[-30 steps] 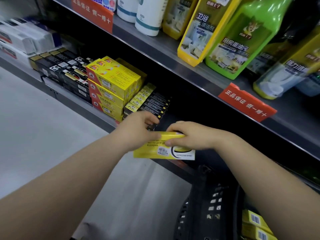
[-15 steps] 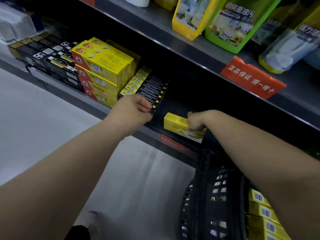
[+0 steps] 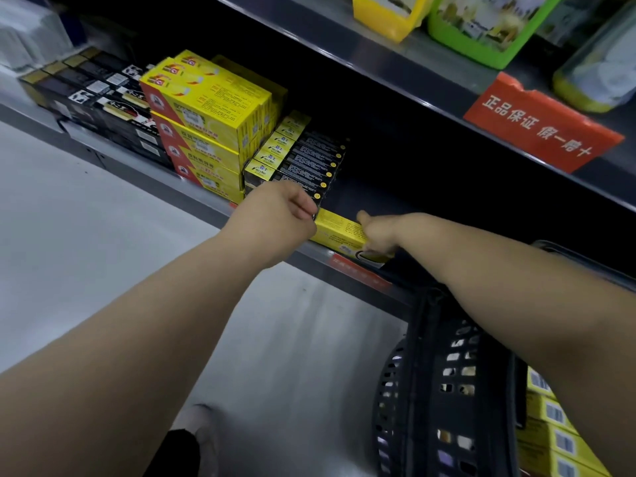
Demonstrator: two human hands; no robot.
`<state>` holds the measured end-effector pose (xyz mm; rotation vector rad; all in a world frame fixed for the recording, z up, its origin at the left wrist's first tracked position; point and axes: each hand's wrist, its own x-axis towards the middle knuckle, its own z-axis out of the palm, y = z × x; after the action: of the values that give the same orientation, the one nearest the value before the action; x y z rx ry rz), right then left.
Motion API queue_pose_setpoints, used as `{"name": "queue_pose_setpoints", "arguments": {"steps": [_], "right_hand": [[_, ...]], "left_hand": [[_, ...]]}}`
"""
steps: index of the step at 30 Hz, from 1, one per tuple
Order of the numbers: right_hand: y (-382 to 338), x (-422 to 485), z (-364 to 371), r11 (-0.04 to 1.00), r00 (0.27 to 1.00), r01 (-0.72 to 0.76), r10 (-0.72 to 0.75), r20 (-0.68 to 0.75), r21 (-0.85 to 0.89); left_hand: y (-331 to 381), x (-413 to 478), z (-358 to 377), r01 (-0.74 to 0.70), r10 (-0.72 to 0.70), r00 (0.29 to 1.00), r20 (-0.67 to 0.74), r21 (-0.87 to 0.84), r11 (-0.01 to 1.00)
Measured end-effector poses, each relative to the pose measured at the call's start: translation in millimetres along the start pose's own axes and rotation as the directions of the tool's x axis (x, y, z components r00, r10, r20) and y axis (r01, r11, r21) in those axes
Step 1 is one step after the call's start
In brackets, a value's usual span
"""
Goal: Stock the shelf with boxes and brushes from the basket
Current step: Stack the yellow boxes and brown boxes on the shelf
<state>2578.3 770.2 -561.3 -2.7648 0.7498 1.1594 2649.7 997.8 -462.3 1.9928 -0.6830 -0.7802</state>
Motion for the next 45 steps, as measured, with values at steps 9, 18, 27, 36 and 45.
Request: {"name": "queue_pose_setpoints", "arguments": {"steps": [9, 18, 27, 36, 45], "right_hand": [[4.6, -5.0, -9.9, 0.999, 1.000, 0.002, -0.003, 0.028, 0.048], [12.0, -106.4, -62.6, 0.968, 0.952, 0.181, -0.129, -0.279, 0.171], [83.8, -294.3, 8.1, 0.745, 0.856, 0.333, 0.018, -0.516, 0.578], [162.8, -364.2, 161.3, 0.574, 0.933, 0.031, 0.277, -0.230, 0.818], [191.7, -314.0, 289.5, 0.903, 0.961, -0.269, 0.229, 0.153, 0.334]], "left_hand": [[18.7, -10.6, 11.7, -0.058, 0.055, 0.998, 0.036, 0.077, 0.995], [51.7, -31.4, 43.0, -0.150, 0.135, 0.986, 0.098, 0.164, 0.975], [110.4, -92.8, 110.2, -0.580, 0.460, 0.808, 0.368, 0.360, 0.730], [123.7, -138.2, 206.8, -0.756, 0.425, 0.595, 0.682, 0.296, 0.584], [99.8, -143.6, 258.7, -0.702, 0.308, 0.580, 0.754, 0.271, 0.658]]}}
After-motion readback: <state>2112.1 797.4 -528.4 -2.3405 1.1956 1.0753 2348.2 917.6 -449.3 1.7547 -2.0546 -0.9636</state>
